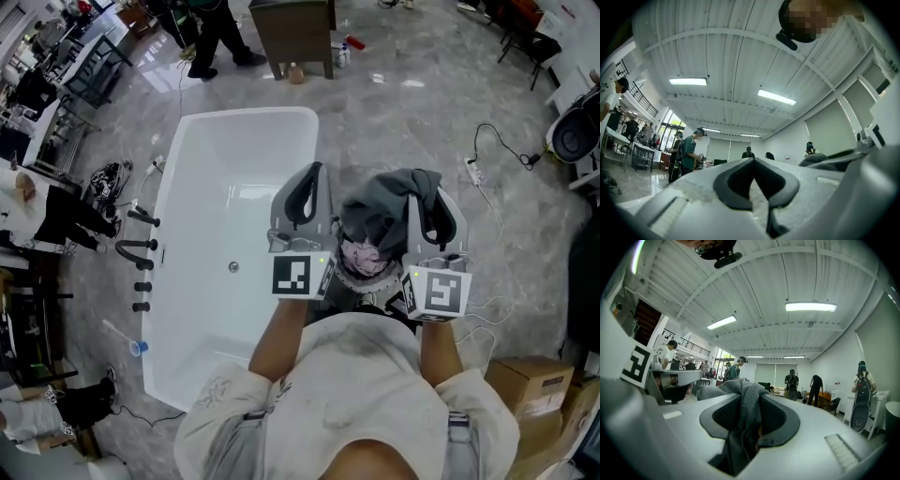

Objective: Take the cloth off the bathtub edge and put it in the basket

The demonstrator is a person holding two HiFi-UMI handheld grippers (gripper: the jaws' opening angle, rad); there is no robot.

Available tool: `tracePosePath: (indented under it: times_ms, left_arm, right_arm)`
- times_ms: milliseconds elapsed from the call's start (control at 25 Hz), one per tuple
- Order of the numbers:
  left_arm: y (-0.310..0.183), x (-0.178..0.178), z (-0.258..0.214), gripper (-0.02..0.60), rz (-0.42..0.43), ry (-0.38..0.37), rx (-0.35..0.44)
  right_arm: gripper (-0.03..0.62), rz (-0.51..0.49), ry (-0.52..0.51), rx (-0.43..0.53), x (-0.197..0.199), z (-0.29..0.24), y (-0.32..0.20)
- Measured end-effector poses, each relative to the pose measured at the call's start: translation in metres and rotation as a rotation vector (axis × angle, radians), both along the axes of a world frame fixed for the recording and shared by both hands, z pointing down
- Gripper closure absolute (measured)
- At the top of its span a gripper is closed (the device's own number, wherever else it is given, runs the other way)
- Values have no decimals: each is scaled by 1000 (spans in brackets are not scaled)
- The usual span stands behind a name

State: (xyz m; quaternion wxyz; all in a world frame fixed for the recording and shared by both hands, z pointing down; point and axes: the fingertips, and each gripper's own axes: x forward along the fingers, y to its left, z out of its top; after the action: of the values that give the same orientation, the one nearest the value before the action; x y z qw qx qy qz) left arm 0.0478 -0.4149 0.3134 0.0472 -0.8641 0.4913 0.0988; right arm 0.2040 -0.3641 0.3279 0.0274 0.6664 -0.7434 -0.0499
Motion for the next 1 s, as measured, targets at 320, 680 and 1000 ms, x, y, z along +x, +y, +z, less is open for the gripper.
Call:
tracePosePath:
  times_ms: [320, 680, 1000]
  left_arm:
    - [-4, 2, 2, 581, 19, -4, 1]
    - [-14, -1, 8, 581, -2, 15, -10]
    - [-17, 1, 6, 581, 1, 0, -13]
  right_arm:
    - [482, 20, 8, -121, -3, 54, -15]
    - [482, -4, -26, -363, -7, 167, -36]
    - [482, -47, -19, -609, -18, 262, -38]
